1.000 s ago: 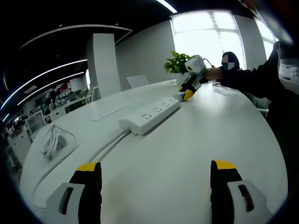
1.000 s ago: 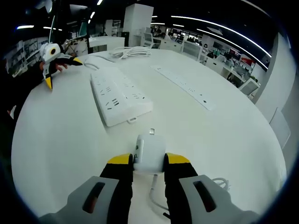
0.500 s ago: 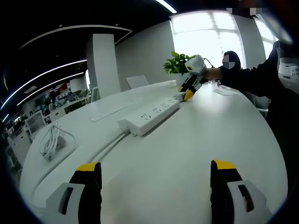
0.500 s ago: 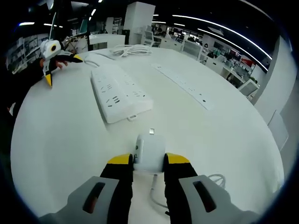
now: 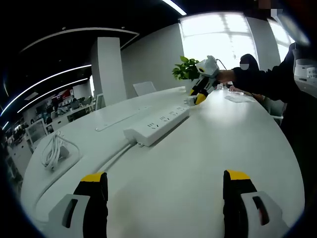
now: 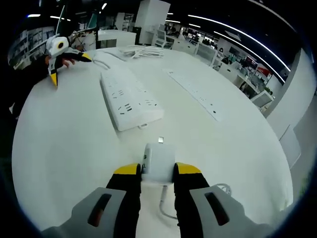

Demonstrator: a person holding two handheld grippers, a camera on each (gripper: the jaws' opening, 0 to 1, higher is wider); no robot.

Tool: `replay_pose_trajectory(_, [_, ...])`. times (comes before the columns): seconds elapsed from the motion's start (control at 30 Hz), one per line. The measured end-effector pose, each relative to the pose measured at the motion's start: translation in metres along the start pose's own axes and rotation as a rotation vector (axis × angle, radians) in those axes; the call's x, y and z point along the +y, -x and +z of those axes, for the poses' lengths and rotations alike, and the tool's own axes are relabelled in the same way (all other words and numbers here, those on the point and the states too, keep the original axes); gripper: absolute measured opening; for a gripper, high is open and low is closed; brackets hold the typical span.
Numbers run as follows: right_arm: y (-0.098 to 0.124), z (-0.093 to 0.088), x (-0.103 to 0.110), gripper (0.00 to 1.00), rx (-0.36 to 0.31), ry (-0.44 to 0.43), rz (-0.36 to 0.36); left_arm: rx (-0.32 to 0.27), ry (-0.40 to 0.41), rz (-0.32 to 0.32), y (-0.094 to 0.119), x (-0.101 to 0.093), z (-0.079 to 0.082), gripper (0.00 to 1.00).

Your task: Straighten the power strip on the desk, plug the charger into it

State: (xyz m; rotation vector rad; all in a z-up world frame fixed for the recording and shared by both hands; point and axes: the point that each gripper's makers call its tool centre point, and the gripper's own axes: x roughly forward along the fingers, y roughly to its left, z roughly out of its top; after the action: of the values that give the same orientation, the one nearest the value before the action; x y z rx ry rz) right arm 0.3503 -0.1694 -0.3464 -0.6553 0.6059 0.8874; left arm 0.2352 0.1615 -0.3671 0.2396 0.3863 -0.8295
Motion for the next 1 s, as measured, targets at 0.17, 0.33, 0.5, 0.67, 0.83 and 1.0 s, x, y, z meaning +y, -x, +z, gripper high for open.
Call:
replay_pose_trajectory(0.17, [0.003, 0.003, 0.001, 0.24, 0.007, 0.008, 0.004, -0.006, 0.000, 0.005, 0.001, 0.000, 0.001, 0.99])
replay_pose_trajectory(0.33, [0.006, 0.003, 0.001, 0.24, 0.018, 0.017, 0.004, -0.007, 0.004, 0.008, 0.002, 0.000, 0.001, 0.99])
replay_pose_trajectory(0.5, [0.010, 0.005, 0.000, 0.24, 0.026, 0.032, 0.004, -0.010, 0.004, 0.016, 0.002, 0.002, 0.002, 0.99])
replay_pose_trajectory(0.67, [0.015, 0.010, 0.000, 0.24, 0.026, 0.050, 0.004, -0.010, 0.003, 0.017, 0.002, 0.002, 0.002, 0.99])
replay_pose_trajectory(0.83, [0.015, 0.011, 0.003, 0.24, 0.039, 0.074, 0.015, -0.008, 0.006, 0.017, 0.002, 0.002, 0.002, 0.99])
replay_pose_trajectory(1.0, [0.017, 0.013, 0.004, 0.24, 0.052, 0.108, 0.017, -0.009, 0.007, 0.016, 0.002, 0.000, 0.002, 0.99])
